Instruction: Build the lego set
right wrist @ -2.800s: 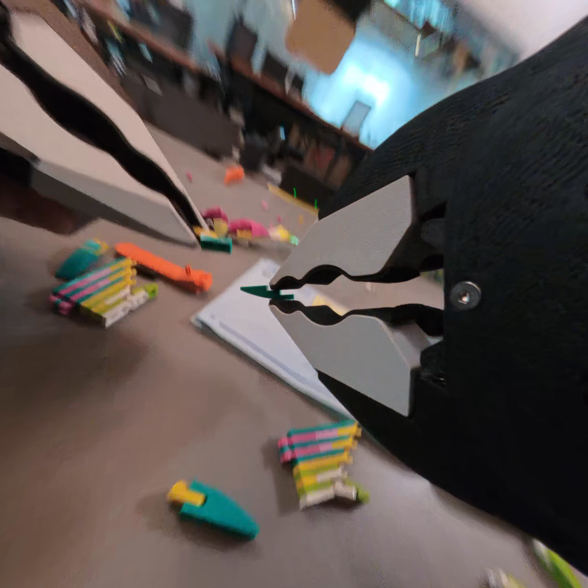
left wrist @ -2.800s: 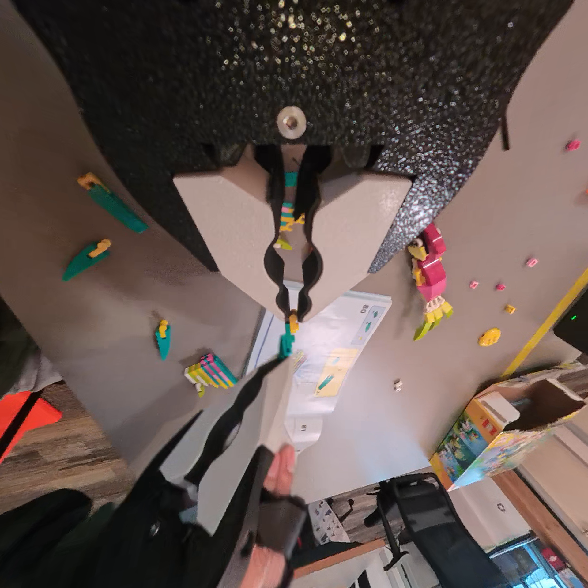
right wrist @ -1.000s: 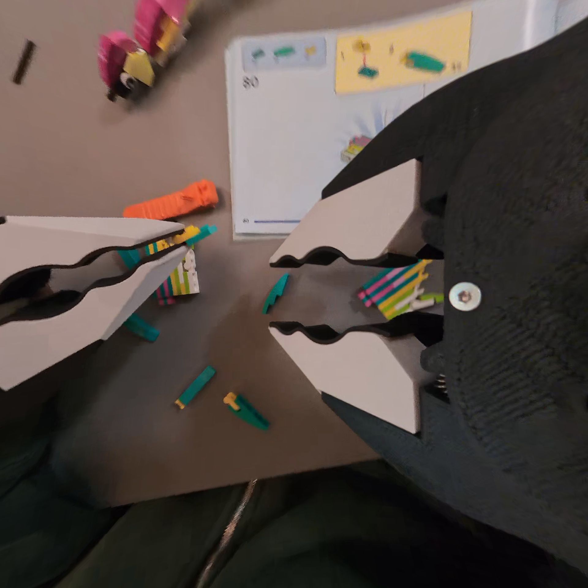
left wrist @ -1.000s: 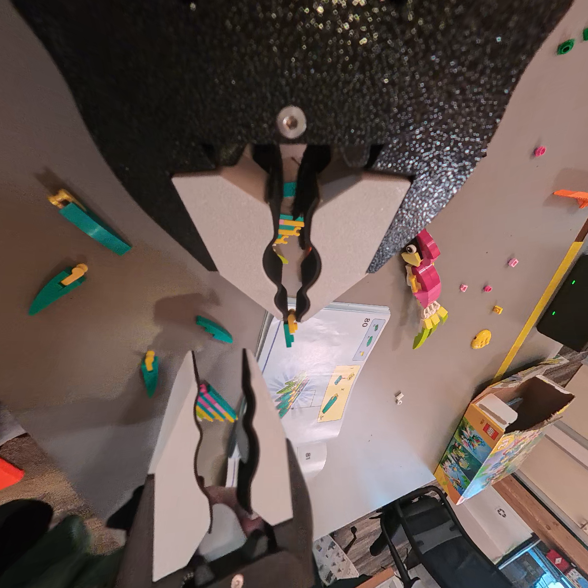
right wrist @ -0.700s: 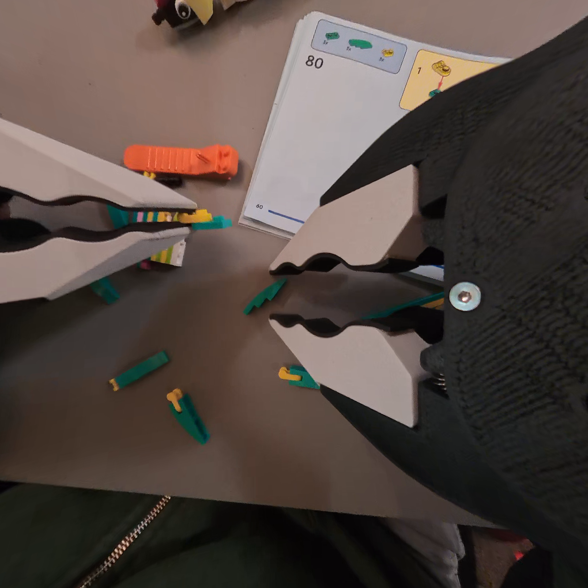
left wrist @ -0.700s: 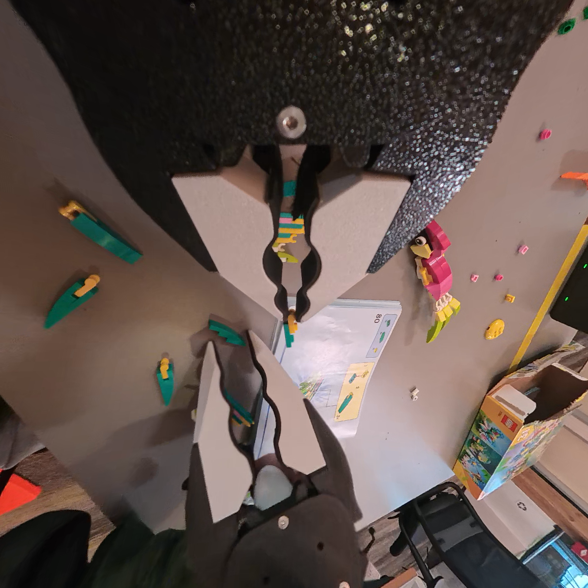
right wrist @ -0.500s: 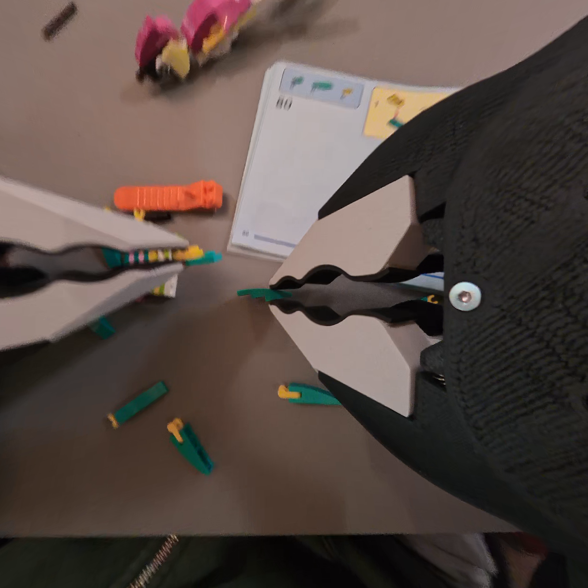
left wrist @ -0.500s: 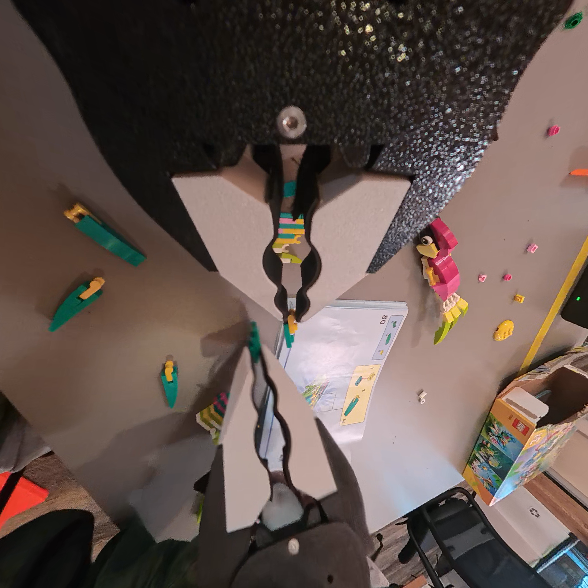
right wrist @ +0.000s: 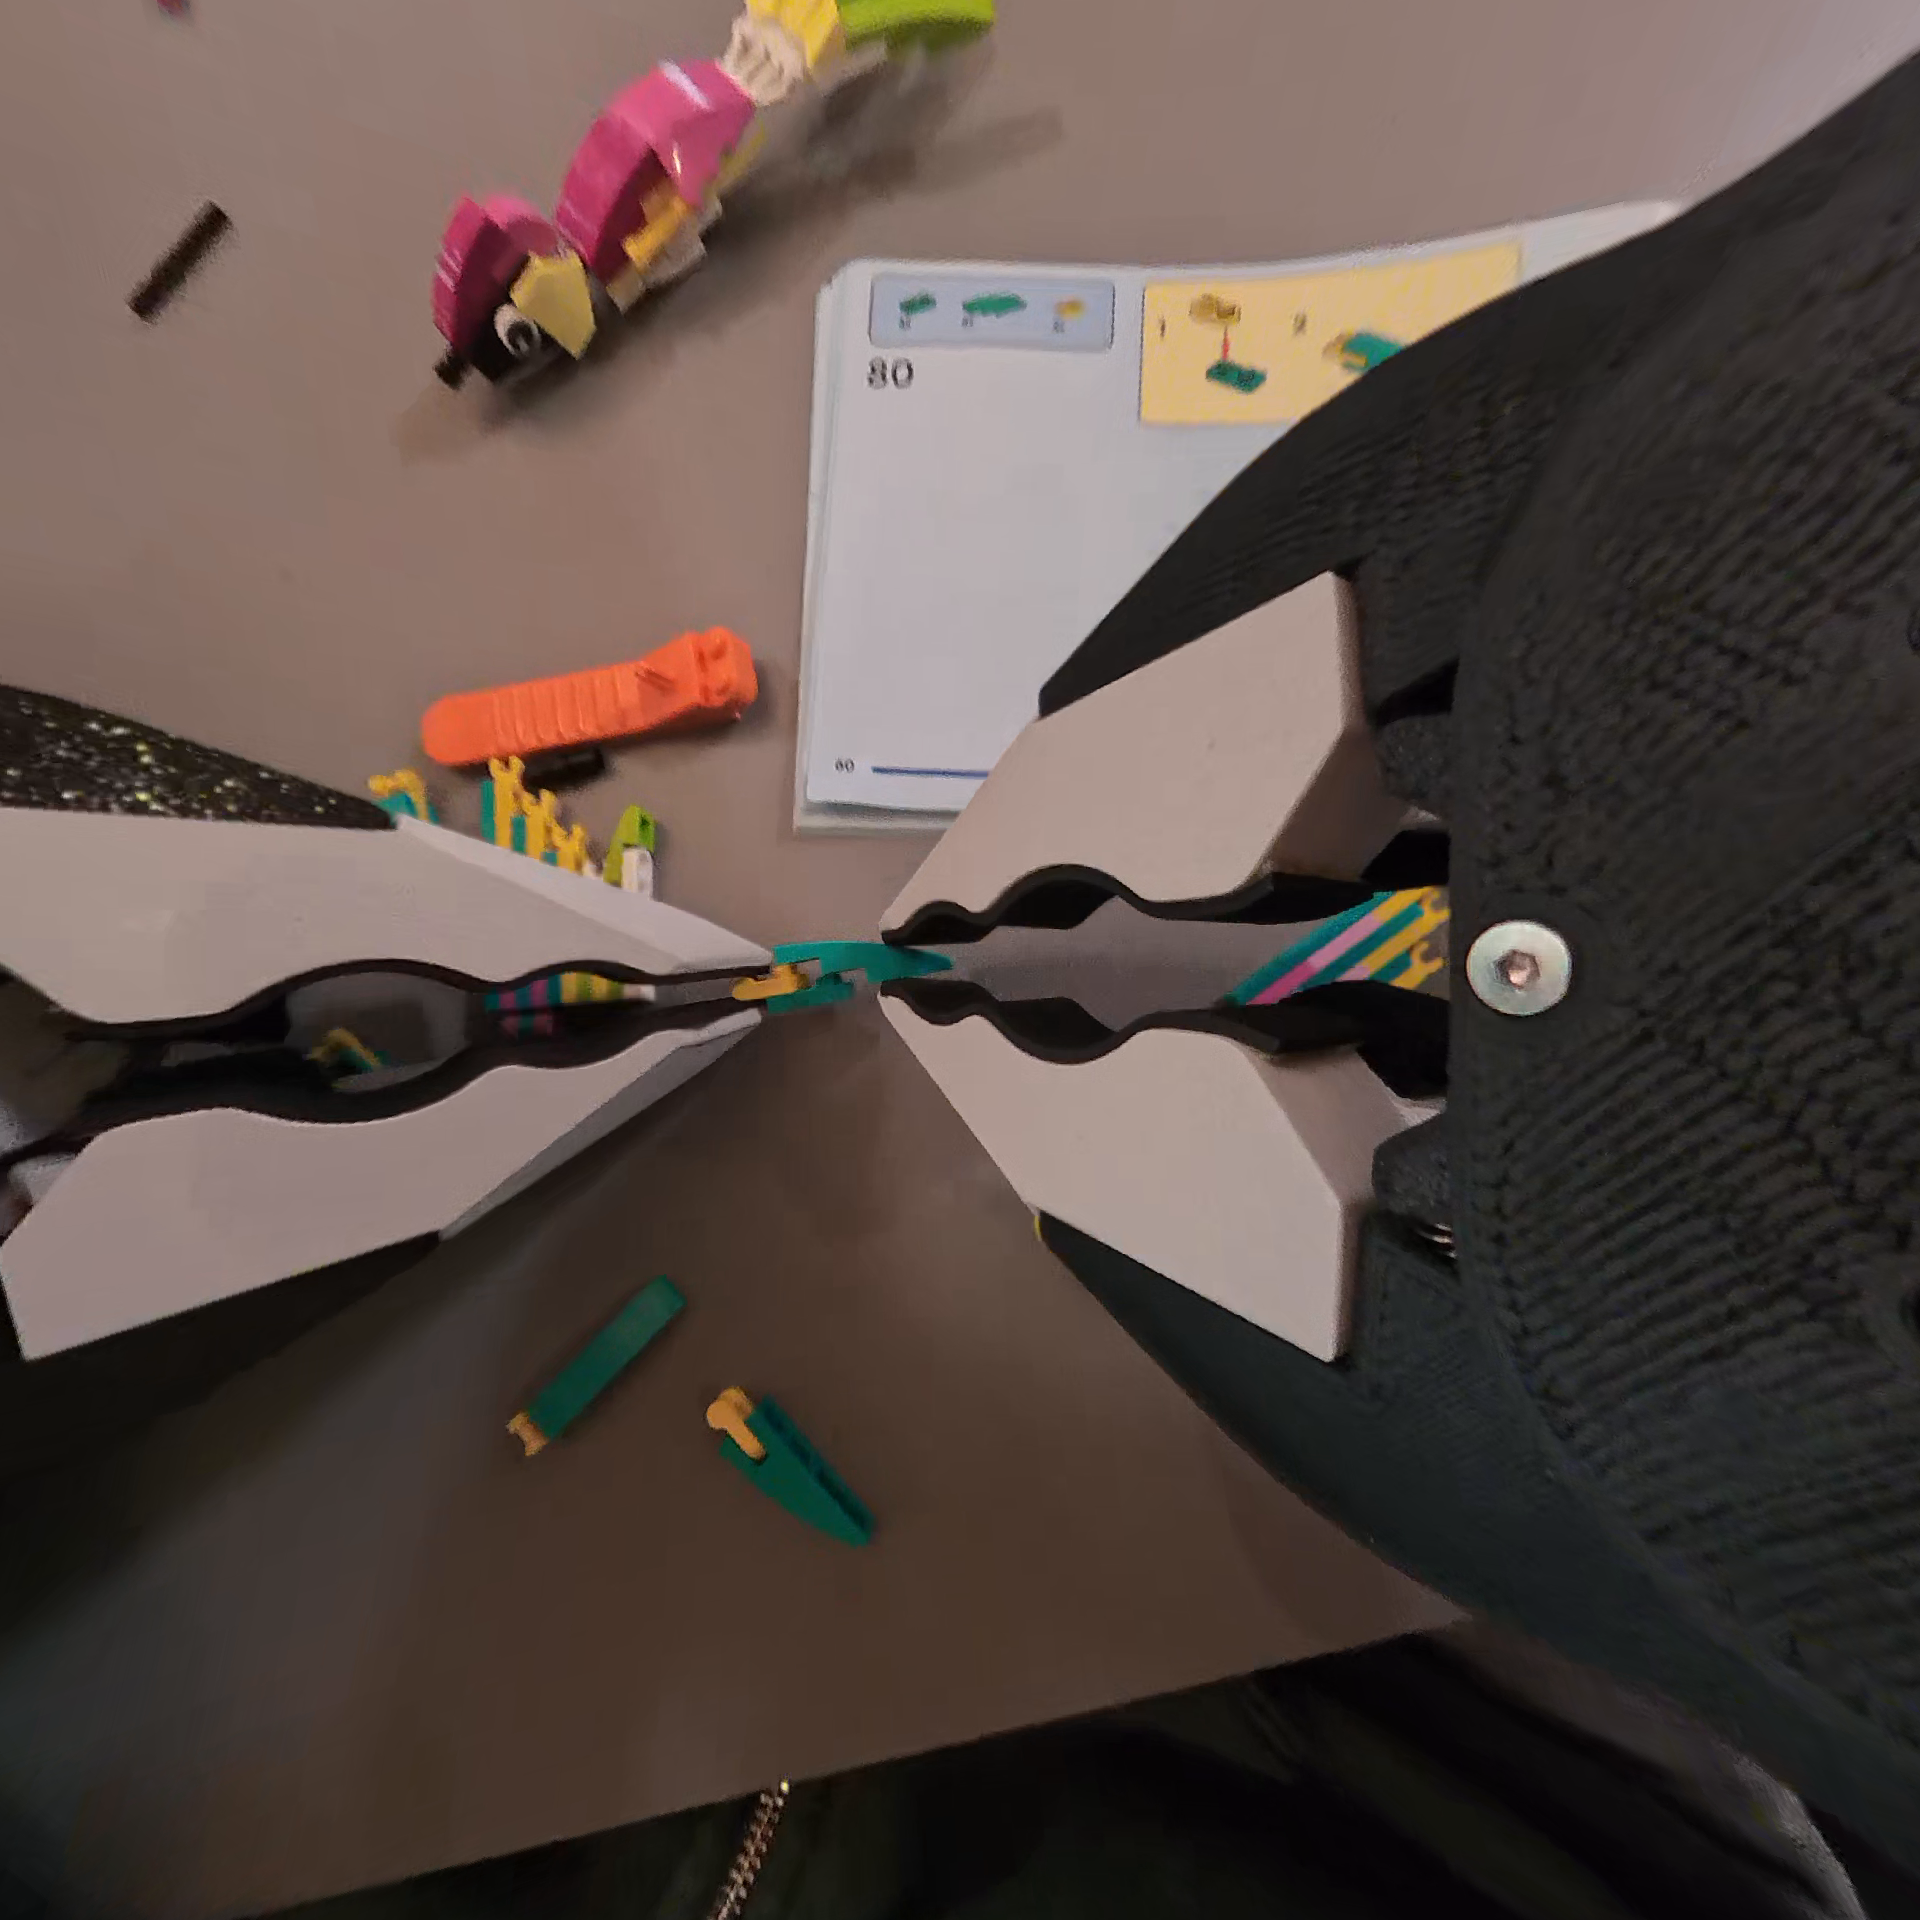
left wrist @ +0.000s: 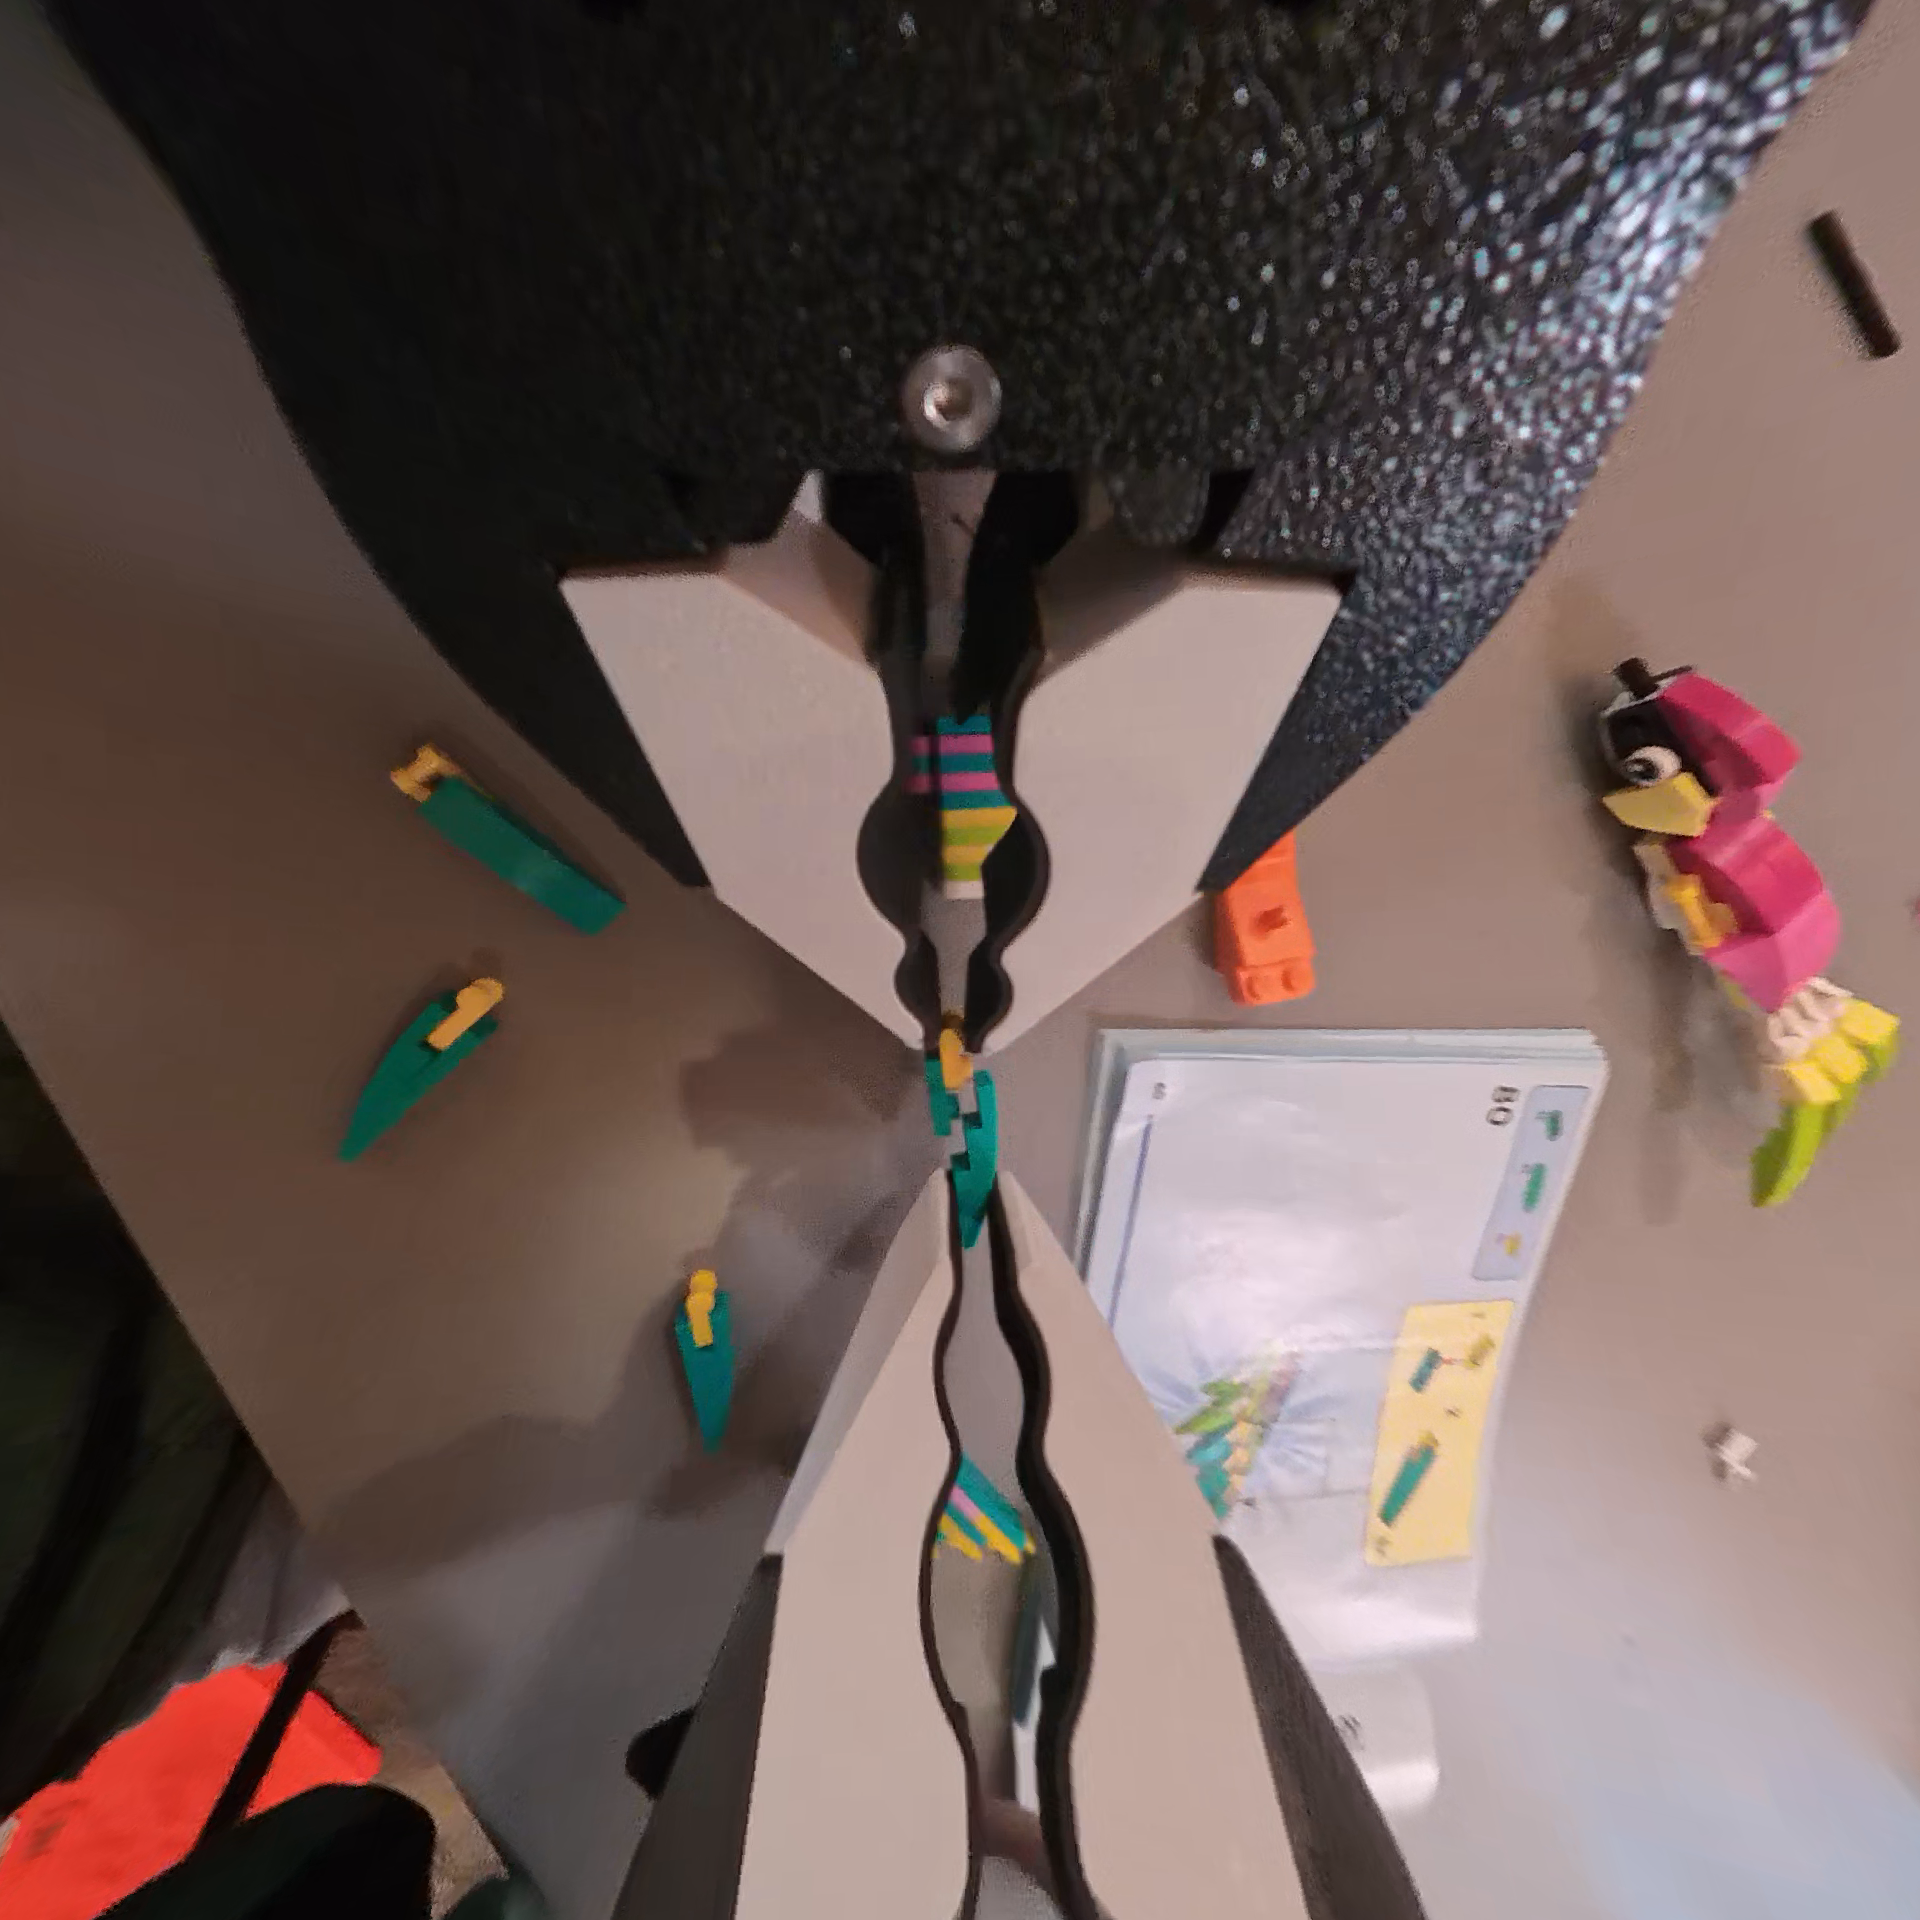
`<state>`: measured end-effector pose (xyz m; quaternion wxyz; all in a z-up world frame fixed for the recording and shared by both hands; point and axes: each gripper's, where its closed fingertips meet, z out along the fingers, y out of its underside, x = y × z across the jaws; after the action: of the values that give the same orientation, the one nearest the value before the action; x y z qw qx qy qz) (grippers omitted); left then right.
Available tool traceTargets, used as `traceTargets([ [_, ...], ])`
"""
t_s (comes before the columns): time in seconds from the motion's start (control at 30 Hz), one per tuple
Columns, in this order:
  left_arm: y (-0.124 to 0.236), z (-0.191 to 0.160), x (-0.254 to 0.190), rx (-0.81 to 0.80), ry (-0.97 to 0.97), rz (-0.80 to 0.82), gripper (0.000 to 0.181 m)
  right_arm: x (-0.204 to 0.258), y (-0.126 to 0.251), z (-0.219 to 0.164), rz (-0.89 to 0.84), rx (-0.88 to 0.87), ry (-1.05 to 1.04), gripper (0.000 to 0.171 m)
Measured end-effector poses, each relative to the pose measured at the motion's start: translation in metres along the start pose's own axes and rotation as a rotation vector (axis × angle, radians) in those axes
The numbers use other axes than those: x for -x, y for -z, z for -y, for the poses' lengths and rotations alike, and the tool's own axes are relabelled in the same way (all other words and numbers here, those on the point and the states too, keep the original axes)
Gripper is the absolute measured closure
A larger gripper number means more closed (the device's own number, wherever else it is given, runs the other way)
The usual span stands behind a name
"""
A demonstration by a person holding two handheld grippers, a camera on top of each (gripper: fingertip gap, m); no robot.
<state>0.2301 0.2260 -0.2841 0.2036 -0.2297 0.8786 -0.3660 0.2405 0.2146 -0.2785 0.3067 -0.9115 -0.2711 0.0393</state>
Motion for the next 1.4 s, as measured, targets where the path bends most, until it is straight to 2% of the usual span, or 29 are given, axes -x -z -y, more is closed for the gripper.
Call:
traceTargets([
  [0.03, -0.001, -0.002, -0.004, 0.017, 0.015, -0.023, 0.179, 0.002, -0.002, -0.002, 0.012, 0.009, -0.009, 0.166],
  [0.23, -0.005, -0.003, -0.017, 0.037, 0.085, -0.108, 0.179, 0.013, -0.01, -0.006, 0.051, 0.045, -0.029, 0.166],
  [0.4, -0.005, -0.003, -0.018, 0.024, 0.11, -0.128, 0.179, 0.016, -0.006, -0.002, 0.079, 0.003, -0.042, 0.14],
  [0.43, -0.005, -0.003, -0.018, 0.022, 0.112, -0.13, 0.179, 0.018, -0.004, 0.001, 0.088, -0.019, -0.033, 0.14],
  [0.53, -0.005, -0.002, -0.018, 0.016, 0.121, -0.14, 0.179, 0.025, -0.001, 0.01, 0.095, -0.071, 0.02, 0.152],
  [0.8, -0.005, -0.001, -0.02, 0.005, 0.121, -0.151, 0.179, 0.029, -0.013, 0.007, -0.006, 0.004, 0.168, 0.16],
  [1.0, -0.004, -0.002, -0.018, 0.011, 0.128, -0.141, 0.172, 0.028, -0.013, 0.006, -0.03, 0.009, 0.145, 0.169],
  [1.17, -0.004, -0.001, -0.019, 0.013, 0.081, -0.134, 0.176, 0.026, -0.014, 0.007, -0.039, 0.009, 0.101, 0.169],
  [1.4, -0.003, -0.002, -0.019, 0.025, 0.036, -0.116, 0.179, 0.021, -0.006, 0.014, -0.035, -0.097, 0.042, 0.138],
])
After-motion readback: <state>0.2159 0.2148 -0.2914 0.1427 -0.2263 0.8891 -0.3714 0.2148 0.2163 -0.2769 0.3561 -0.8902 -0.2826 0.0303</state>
